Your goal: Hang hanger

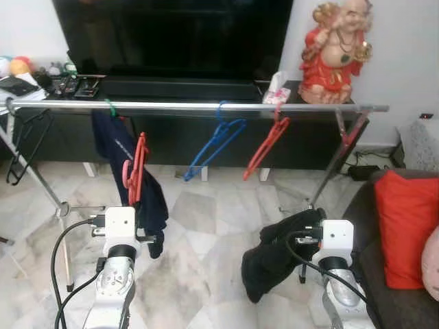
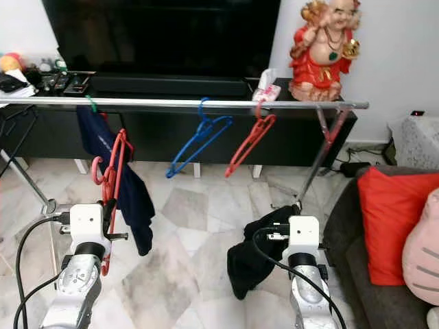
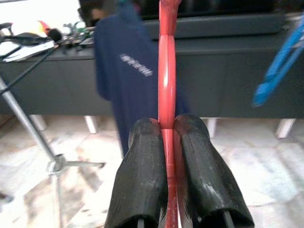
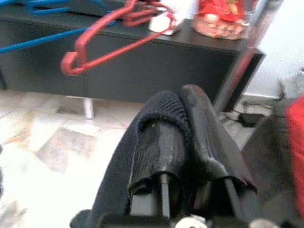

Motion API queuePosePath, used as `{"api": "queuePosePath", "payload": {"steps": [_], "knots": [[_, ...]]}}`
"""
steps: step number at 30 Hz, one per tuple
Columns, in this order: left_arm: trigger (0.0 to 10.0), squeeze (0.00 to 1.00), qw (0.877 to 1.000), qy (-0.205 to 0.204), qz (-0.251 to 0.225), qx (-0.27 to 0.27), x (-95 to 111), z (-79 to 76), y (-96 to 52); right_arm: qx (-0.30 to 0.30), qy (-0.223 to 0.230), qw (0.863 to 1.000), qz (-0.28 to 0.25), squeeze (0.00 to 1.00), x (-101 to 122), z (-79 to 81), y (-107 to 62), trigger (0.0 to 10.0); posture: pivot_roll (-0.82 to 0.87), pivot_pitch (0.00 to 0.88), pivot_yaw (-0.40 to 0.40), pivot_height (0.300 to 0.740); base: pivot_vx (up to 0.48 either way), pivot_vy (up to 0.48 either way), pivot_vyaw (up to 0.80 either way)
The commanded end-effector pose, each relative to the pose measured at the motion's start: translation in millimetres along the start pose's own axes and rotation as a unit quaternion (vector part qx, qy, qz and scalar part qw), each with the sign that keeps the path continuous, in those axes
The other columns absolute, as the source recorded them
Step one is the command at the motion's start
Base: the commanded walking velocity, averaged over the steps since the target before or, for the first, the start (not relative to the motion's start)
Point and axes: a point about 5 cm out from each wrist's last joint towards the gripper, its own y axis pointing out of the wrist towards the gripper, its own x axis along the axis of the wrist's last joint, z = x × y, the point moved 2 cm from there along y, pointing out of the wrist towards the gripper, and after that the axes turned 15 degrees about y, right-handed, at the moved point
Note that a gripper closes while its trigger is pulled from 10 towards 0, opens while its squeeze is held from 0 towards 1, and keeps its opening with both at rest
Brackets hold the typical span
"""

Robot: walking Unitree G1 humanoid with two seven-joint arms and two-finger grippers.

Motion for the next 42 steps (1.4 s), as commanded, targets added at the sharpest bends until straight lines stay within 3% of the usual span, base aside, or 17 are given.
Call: {"api": "queuePosePath", "payload": {"steps": [1,19,28,42], "knots": [[10.0,0.00,1.000,-0.007,-0.010,0.000,6.5,-0.2,1.9,-0.004,-0.001,1.000,-0.016,0.00,8.2,-3.9,2.5,10.0,-0.10,0.000,-0.013,0.740,0.000,0.322,0.00],[10.0,0.00,1.000,-0.005,-0.011,-0.002,8.2,1.0,3.9,-0.013,0.008,1.000,-0.015,0.00,8.0,-3.8,3.8,10.0,-0.09,0.000,-0.009,0.740,0.000,0.324,0.00],[10.0,0.00,1.000,-0.004,-0.009,-0.008,6.8,0.6,3.3,-0.013,0.010,1.000,-0.012,0.00,5.1,-0.4,3.1,10.0,-0.09,0.000,-0.001,0.740,0.000,0.321,-0.68],[10.0,0.00,1.000,-0.005,-0.011,-0.011,9.7,1.1,7.7,-0.016,0.015,1.000,-0.020,0.00,8.2,2.0,5.0,10.0,-0.09,0.000,0.009,0.740,0.000,0.291,0.00]]}}
